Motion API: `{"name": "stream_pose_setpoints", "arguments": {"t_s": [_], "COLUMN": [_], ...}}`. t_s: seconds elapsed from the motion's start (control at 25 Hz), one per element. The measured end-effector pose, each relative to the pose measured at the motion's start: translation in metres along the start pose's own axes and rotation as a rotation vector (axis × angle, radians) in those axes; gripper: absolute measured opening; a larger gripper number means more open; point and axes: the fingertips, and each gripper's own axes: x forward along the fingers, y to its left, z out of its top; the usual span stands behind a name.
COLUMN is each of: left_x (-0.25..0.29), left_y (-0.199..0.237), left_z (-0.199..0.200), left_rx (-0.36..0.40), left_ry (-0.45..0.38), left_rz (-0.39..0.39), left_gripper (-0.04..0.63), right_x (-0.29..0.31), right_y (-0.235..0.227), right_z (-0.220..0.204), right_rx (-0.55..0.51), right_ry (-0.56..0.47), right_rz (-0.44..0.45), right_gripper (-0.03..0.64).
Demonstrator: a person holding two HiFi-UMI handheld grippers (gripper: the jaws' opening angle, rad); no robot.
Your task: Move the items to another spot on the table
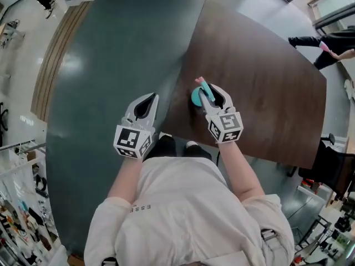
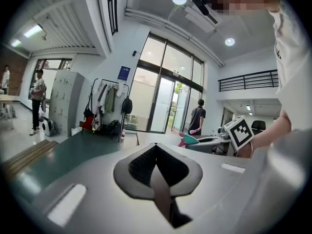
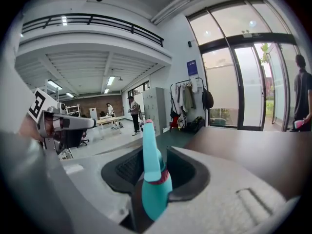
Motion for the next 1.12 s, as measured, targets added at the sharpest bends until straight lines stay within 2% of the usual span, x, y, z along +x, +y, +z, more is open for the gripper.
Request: {"name": "stream_pose_setpoints", "arguments": {"t_s": [0.2,0.36,0.52,0.56,0.68,0.92,1.04,1.12], "left_x": [0.018,0.021,0.025,0.026,0.027,0.025,0.026,0.030], "left_y": [-0.008,-0.005,-0.008,-0.011,-0.018,-0.021,-0.035,-0.050], "left_z": [-0.002,-0.008,-0.013,-0.012,-0.003,0.026,0.045,0.054], "left_rx": [0.011,0.016,0.016,0.019,0.029,0.057,0.075,0.081], "left_ry": [0.009,0.018,0.019,0.019,0.015,0.000,-0.038,-0.059], "left_rz": [-0.120,-0.166,-0.201,-0.209,-0.228,-0.237,-0.278,-0.295], "left_gripper": [0.015,0.015,0.015,0.015,0.015,0.015,0.015,0.015], "right_x": [-0.004,-0.008,-0.008,-0.010,-0.018,-0.044,-0.072,-0.096], "right_y": [0.000,0.004,0.003,0.003,0.002,0.005,0.000,-0.009], "right_z": [-0.003,-0.002,-0.008,-0.009,-0.001,0.041,0.063,0.070], "right_rx": [0.026,0.065,0.070,0.072,0.077,0.052,0.029,0.029], "right_ry": [-0.056,-0.091,-0.075,-0.069,-0.077,-0.158,-0.221,-0.254], "right_rz": [-0.042,-0.072,-0.074,-0.074,-0.090,-0.147,-0.221,-0.271], "right_gripper": [0.121,0.123,0.124,0.132,0.244,0.259,0.218,0.106]}}
